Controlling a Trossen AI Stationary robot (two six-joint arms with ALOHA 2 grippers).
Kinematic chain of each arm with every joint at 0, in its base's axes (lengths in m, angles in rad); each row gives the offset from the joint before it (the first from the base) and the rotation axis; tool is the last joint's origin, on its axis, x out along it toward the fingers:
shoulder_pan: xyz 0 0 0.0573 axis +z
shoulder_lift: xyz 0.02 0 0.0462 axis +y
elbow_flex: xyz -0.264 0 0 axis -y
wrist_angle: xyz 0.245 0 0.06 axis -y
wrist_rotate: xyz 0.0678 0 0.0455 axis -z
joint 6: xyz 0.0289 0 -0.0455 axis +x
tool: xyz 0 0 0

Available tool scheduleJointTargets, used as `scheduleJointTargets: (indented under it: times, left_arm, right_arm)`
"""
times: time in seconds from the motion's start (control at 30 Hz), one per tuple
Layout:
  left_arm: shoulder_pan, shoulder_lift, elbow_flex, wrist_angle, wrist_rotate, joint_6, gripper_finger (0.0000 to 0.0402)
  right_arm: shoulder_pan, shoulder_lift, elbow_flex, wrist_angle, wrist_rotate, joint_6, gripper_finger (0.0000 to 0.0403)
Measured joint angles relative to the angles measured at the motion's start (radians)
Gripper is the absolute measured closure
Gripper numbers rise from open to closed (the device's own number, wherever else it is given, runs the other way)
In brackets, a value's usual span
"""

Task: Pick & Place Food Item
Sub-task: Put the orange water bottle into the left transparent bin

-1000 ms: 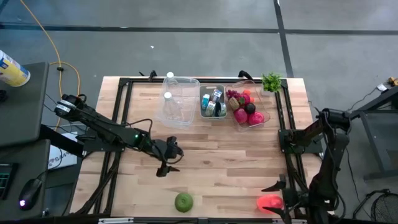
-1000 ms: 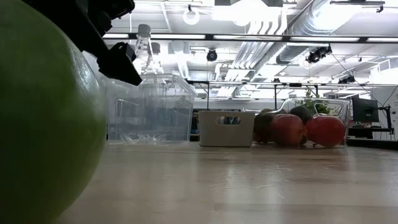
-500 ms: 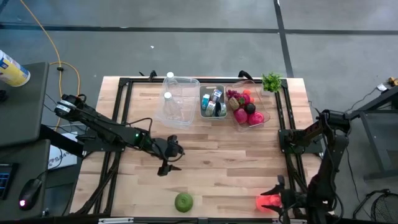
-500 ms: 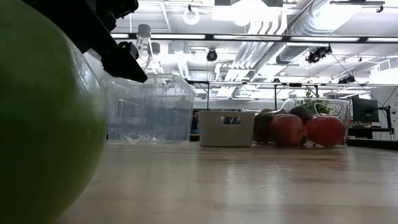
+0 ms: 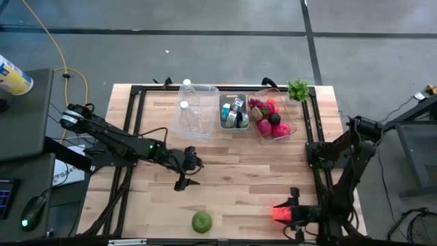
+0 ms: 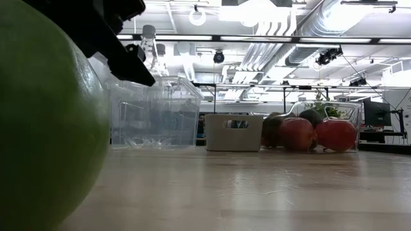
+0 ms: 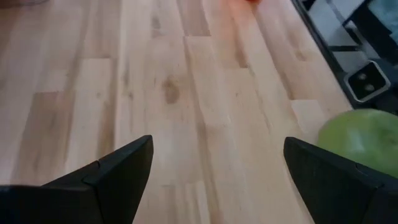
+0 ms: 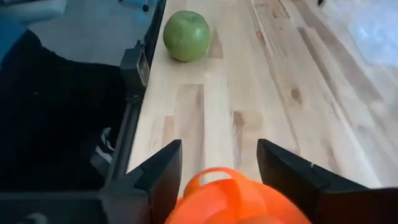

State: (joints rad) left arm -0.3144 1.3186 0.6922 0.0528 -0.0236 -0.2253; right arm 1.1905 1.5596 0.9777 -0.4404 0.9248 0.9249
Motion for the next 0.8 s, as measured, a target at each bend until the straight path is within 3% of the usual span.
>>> scheduleJointTargets:
  times: [0.13, 0.43, 0.53, 0.63, 0.7, 0.8]
  left_arm:
    - [0.026, 0.000, 0.000, -0.004, -0.001, -0.020, 0.0051]
    - [0.039, -0.097, 0.001, -0.233, 0.003, -0.068, 0.0051]
    - [0.029, -0.156, 0.001, -0.286, -0.008, -0.108, 0.0051]
    - [0.015, -0.230, 0.001, -0.338, -0.055, -0.151, 0.0051]
    - [0.005, -0.281, 0.001, -0.368, -0.086, -0.159, 0.0051]
    - [-0.014, -0.349, 0.001, -0.399, -0.118, -0.147, 0.0051]
  right_arm:
    - [-0.081, -0.049, -0.001, 0.054, -0.065, -0.206, 0.0235]
    - [-0.269, -0.146, 0.001, 0.146, -0.267, -0.665, 0.0234]
    - [-0.357, -0.189, 0.000, 0.217, -0.395, -0.877, 0.0222]
    - [-0.492, -0.225, 0.001, 0.317, -0.631, -1.079, 0.0222]
    - [-0.592, -0.238, 0.001, 0.354, -0.770, -1.163, 0.0234]
    - [-0.746, -0.250, 0.002, 0.390, -0.874, -1.221, 0.0234]
